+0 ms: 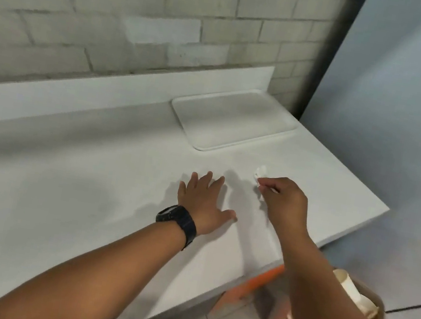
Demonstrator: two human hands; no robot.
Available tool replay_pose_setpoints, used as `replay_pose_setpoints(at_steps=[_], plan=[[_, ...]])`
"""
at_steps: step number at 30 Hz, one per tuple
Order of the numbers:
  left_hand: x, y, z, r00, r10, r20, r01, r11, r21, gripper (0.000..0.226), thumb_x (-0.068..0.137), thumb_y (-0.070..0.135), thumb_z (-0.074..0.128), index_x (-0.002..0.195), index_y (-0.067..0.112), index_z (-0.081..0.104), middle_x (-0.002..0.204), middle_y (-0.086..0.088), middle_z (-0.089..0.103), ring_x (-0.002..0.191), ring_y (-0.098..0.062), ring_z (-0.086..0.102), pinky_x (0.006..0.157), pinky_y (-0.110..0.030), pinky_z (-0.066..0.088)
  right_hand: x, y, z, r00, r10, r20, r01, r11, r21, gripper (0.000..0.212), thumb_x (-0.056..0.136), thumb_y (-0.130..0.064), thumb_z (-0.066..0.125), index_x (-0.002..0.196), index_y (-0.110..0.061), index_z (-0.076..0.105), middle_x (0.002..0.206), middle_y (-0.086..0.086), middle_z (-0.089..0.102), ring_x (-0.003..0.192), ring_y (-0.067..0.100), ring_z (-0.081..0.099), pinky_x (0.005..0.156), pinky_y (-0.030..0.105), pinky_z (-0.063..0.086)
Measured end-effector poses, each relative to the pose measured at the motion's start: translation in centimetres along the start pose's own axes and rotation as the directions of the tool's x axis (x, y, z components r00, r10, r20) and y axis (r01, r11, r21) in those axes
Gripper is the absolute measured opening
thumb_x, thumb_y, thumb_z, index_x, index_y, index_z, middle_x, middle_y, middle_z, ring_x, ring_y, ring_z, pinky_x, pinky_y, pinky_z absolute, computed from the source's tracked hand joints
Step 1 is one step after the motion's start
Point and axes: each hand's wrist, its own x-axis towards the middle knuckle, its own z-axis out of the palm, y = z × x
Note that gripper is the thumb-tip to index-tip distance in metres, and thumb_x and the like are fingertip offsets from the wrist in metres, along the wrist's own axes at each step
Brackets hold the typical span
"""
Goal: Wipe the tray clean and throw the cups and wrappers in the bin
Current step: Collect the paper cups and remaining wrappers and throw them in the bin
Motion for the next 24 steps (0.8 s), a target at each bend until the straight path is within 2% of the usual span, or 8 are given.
replay_pose_setpoints(at_steps=[4,6,10,13,17,20,22,24], plan=[[0.2,7.8,3.9,0.993,0.106,0.049,-0.105,0.994,-0.012,0.082,0.085,0.062,0.050,0.151,0.033,0.012,0.161,0.003,0.004,0.148,-0.025,-0.006,0.118,-0.048,-0.004,-0.2,5.7,-8.1,0.982,0.143,-0.127,-0.135,0.989,0.063,0.014,0.086,-0.012,0.064,0.090,-0.023,0.072,0.092,-0.011,0.067,0.086,0.006,0.061,0.065,0.002,0.040],[0.1,11.4,6.0,0.986,0.157,0.065,-0.157,0.988,0.000,0.079,0.087,0.059,0.049,0.151,0.032,0.013,0.161,0.003,0.004,0.148,-0.025,-0.006,0.118,-0.048,-0.004,-0.7,9.0,-12.2,0.951,0.222,-0.216,-0.199,0.972,0.122,0.011,0.084,-0.013,0.067,0.087,-0.023,0.069,0.088,-0.008,0.068,0.083,0.010,0.062,0.073,0.018,0.046],[-0.3,18.0,10.1,0.965,0.255,0.065,-0.258,0.966,0.035,0.076,0.087,0.057,0.050,0.151,0.032,0.016,0.161,0.002,0.006,0.148,-0.028,-0.006,0.117,-0.050,-0.002,-2.2,16.8,-19.9,0.836,0.427,-0.345,-0.376,0.903,0.206,0.009,0.083,-0.014,0.067,0.086,-0.022,0.063,0.080,-0.005,0.064,0.073,0.016,0.060,0.072,0.031,0.049],[-0.4,21.2,12.5,0.957,0.285,0.052,-0.288,0.956,0.048,0.075,0.088,0.055,0.051,0.151,0.032,0.017,0.161,0.002,0.005,0.148,-0.027,-0.008,0.116,-0.050,-0.005,-3.4,22.8,-23.4,0.756,0.544,-0.364,-0.512,0.838,0.189,0.007,0.082,-0.013,0.066,0.087,-0.017,0.063,0.075,-0.006,0.063,0.074,0.019,0.061,0.072,0.031,0.048],[-0.3,23.8,15.2,0.957,0.285,0.054,-0.289,0.954,0.078,0.074,0.089,0.053,0.052,0.150,0.031,0.018,0.161,0.001,0.006,0.148,-0.027,-0.007,0.117,-0.049,-0.004,-4.5,30.8,-25.7,0.637,0.696,-0.331,-0.693,0.706,0.150,0.010,0.084,-0.012,0.066,0.093,-0.009,0.067,0.089,0.007,0.067,0.076,0.021,0.058,0.068,0.025,0.039],[-0.4,24.2,16.5,0.955,0.296,0.022,-0.296,0.944,0.150,0.073,0.089,0.054,0.051,0.150,0.032,0.019,0.161,0.000,0.004,0.148,-0.028,-0.008,0.117,-0.050,-0.005,-4.6,35.2,-26.1,0.579,0.779,-0.239,-0.761,0.622,0.185,0.010,0.084,-0.012,0.068,0.094,-0.009,0.068,0.098,0.012,0.069,0.080,0.024,0.060,0.071,0.029,0.045],[-0.5,24.2,16.9,0.958,0.285,0.017,-0.285,0.947,0.147,0.073,0.089,0.052,0.052,0.150,0.032,0.019,0.161,0.001,0.002,0.147,-0.028,-0.010,0.117,-0.050,-0.007,-4.3,37.1,-26.1,0.554,0.820,-0.144,-0.780,0.572,0.254,0.010,0.084,-0.014,0.068,0.095,-0.015,0.067,0.103,0.011,0.068,0.088,0.026,0.060,0.080,0.034,0.049],[-0.5,24.5,17.0,0.969,0.247,0.011,-0.246,0.961,0.129,0.073,0.088,0.051,0.054,0.150,0.032,0.020,0.161,0.002,0.001,0.147,-0.027,-0.012,0.117,-0.049,-0.008,-4.0,38.3,-26.0,0.581,0.814,-0.018,-0.759,0.549,0.349,0.020,0.090,-0.014,0.061,0.109,-0.020,0.062,0.110,0.005,0.061,0.098,0.024,0.055,0.089,0.033,0.044]])
